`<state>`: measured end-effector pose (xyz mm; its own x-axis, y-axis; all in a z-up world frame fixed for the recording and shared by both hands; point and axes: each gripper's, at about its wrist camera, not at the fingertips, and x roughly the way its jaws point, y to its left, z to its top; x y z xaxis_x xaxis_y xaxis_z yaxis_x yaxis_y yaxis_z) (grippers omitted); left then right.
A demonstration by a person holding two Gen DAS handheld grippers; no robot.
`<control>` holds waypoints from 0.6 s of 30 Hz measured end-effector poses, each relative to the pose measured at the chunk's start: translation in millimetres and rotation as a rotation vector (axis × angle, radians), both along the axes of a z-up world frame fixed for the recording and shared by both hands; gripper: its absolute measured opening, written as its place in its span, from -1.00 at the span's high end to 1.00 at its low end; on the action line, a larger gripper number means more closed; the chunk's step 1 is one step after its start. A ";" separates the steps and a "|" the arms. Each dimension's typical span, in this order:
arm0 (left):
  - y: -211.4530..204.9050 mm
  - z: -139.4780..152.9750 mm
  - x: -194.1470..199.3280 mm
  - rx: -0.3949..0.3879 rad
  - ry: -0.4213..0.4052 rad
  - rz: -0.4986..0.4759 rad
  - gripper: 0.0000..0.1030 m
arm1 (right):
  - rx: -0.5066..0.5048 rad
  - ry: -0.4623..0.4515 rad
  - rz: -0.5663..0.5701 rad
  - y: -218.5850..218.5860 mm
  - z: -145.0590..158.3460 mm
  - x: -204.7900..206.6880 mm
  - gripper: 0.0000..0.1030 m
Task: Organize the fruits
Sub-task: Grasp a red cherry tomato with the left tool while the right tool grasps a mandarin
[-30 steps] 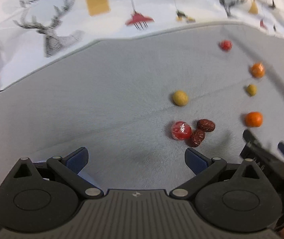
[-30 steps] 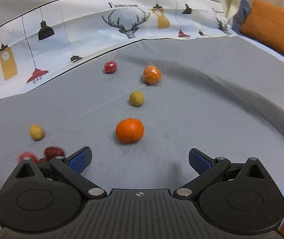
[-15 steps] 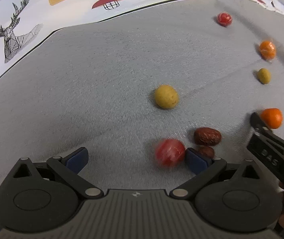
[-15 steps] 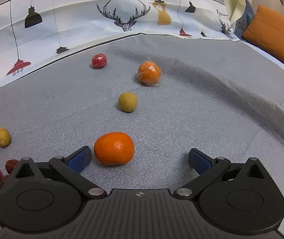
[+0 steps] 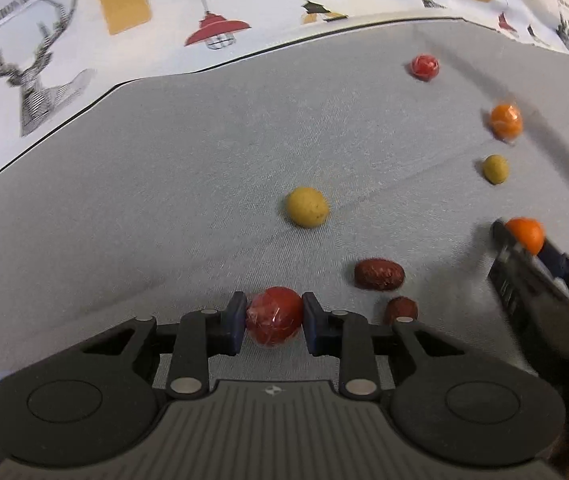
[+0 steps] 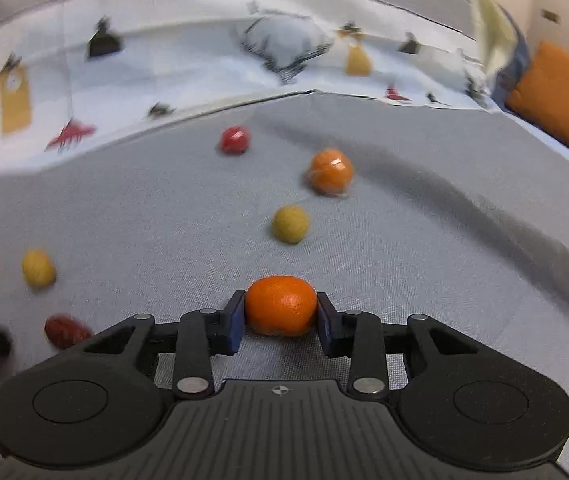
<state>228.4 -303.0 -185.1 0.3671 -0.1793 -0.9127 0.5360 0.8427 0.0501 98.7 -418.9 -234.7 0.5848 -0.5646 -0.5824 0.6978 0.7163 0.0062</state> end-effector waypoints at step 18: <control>155.2 156.8 -120.3 -0.019 -0.012 0.132 0.37 | -0.039 -0.252 0.127 78.8 161.1 -160.3 0.27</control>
